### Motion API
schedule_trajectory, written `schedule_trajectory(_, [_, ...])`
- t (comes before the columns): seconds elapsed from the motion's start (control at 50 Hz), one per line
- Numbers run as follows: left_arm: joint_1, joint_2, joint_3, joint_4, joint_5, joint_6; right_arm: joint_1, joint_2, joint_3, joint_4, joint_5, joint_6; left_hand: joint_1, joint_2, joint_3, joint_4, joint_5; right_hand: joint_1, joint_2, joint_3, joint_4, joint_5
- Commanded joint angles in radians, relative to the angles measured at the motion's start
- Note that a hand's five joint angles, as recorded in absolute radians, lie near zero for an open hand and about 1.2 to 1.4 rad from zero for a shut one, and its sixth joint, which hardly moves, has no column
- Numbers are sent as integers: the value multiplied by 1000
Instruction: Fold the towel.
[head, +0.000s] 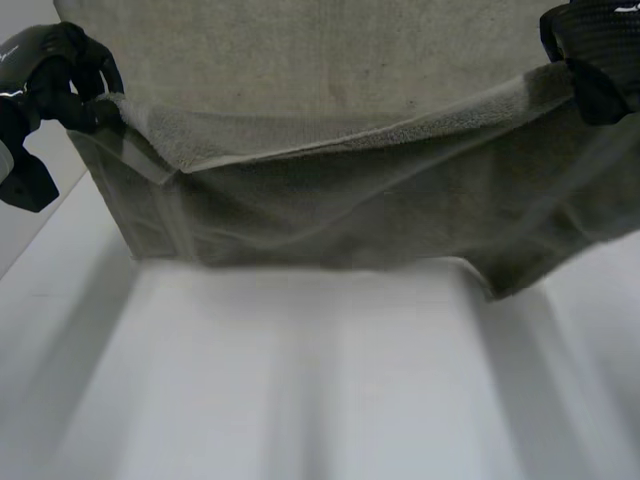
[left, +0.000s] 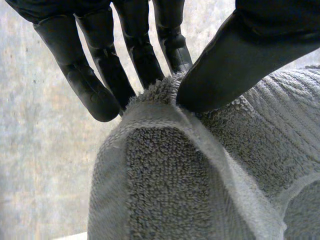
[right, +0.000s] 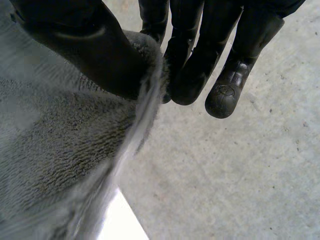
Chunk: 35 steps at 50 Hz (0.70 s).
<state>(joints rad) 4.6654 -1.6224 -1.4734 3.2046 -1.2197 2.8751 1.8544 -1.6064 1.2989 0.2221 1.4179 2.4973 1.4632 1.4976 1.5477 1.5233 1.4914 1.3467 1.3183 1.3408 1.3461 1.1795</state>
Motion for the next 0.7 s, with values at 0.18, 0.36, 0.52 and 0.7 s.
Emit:
schedule_trajectory(0.18, [-33,-433,146,-75,5,10,31,488,-171,149,-17,-78,-67,-101,-151,-127,-270,50,78,55,50,42])
schedule_trajectory(0.36, [-79,-519,398,-42,-30,4,81,668,-440,-167,85,-80,-67,-101,-151,-127,-270,50,78,55,50,42])
schedule_trajectory(0.52, [-68,-367,455,255,-87,-85,85,413,-214,-826,111,-75,-67,-101,-151,-127,-270,50,78,55,50,42])
schedule_trajectory(0.7, [22,-339,415,268,-52,-257,86,370,-112,-714,-3,-61,-67,-101,-151,-127,-270,50,78,55,50,42])
